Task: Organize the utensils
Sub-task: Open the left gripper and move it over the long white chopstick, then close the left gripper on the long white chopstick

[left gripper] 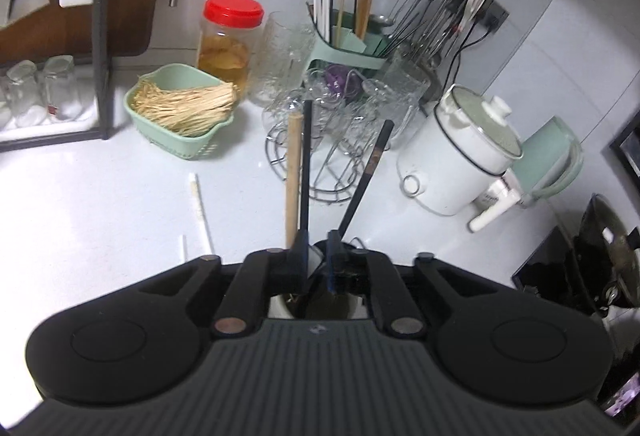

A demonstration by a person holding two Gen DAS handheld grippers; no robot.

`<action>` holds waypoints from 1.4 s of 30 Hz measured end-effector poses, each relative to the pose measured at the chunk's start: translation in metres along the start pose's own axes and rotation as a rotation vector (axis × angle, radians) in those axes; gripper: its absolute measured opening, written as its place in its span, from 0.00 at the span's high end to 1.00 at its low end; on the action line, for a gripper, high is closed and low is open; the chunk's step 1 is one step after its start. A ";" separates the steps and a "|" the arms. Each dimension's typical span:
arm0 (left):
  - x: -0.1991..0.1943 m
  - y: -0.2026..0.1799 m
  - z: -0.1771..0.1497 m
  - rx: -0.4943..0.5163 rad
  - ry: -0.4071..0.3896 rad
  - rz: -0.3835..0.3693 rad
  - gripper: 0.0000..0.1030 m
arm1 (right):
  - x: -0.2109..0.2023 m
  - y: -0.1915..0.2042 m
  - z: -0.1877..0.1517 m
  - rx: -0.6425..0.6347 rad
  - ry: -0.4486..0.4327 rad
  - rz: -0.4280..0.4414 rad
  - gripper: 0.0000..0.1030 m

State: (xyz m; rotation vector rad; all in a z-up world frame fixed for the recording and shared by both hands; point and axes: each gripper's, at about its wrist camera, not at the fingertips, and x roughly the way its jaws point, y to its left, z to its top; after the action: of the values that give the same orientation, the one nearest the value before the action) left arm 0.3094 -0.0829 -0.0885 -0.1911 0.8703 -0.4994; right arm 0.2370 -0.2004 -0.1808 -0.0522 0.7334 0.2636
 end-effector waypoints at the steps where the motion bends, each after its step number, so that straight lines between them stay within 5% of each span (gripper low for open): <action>1: -0.005 -0.002 -0.001 0.000 -0.007 0.017 0.71 | 0.000 0.000 0.000 -0.003 0.002 0.002 0.12; 2: -0.011 -0.003 -0.004 0.002 -0.017 0.026 0.60 | 0.000 0.000 0.000 -0.006 0.004 0.005 0.12; 7: -0.047 -0.005 -0.036 -0.012 -0.058 0.121 0.59 | -0.001 -0.001 0.001 -0.020 0.010 0.021 0.12; 15: -0.025 0.020 -0.123 -0.093 0.129 0.313 0.61 | -0.002 -0.006 0.001 -0.055 0.014 0.051 0.12; 26: 0.014 0.046 -0.175 -0.195 0.181 0.368 0.78 | -0.006 -0.011 0.000 -0.087 0.026 0.094 0.12; 34: 0.028 0.027 -0.178 -0.123 0.178 0.402 0.93 | -0.007 -0.012 -0.002 -0.107 0.017 0.103 0.12; 42: 0.008 0.018 -0.200 -0.168 0.196 0.408 0.93 | -0.008 -0.012 -0.002 -0.104 0.016 0.104 0.12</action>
State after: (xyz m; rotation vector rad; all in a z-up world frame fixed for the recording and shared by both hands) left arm 0.1660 -0.0638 -0.2275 -0.1139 1.1118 -0.0634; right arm 0.2333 -0.2137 -0.1776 -0.1157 0.7394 0.4006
